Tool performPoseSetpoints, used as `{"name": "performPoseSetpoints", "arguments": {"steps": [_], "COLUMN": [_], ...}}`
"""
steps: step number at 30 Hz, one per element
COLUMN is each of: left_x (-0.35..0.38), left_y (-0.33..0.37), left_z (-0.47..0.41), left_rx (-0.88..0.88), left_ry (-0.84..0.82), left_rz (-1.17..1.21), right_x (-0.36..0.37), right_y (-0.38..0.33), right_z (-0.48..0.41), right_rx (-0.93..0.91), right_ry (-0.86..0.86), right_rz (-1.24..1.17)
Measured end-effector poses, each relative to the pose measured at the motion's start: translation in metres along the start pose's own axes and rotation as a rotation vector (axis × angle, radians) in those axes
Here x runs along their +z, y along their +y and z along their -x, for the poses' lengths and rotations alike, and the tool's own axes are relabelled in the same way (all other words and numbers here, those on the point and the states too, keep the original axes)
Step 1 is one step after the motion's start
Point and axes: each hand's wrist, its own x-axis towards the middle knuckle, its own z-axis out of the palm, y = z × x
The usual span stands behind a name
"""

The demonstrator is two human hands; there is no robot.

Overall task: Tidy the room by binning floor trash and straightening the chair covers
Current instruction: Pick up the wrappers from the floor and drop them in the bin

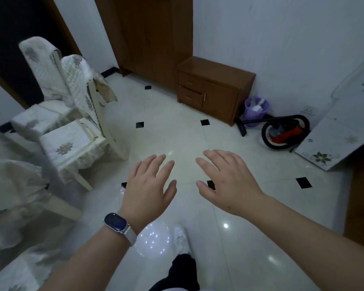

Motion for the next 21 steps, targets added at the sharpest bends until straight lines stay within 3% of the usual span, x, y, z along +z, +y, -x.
{"name": "performPoseSetpoints", "arguments": {"steps": [6,10,21], "left_x": [0.050,0.073,0.108], "left_y": [-0.044,-0.084,-0.164], "left_z": [-0.083,-0.143,-0.270], "left_rx": [0.003,-0.047,-0.120], "left_ry": [0.023,-0.067,-0.070], "left_rz": [0.035,0.024,-0.002], "right_x": [0.036,0.053,0.097], "right_y": [0.043,0.072,0.123], "right_z": [-0.086,-0.152,-0.312], "right_rx": [0.008,-0.008,-0.118], "right_ry": [-0.096,-0.139,-0.072], "right_rz": [0.055,0.076,0.061]}}
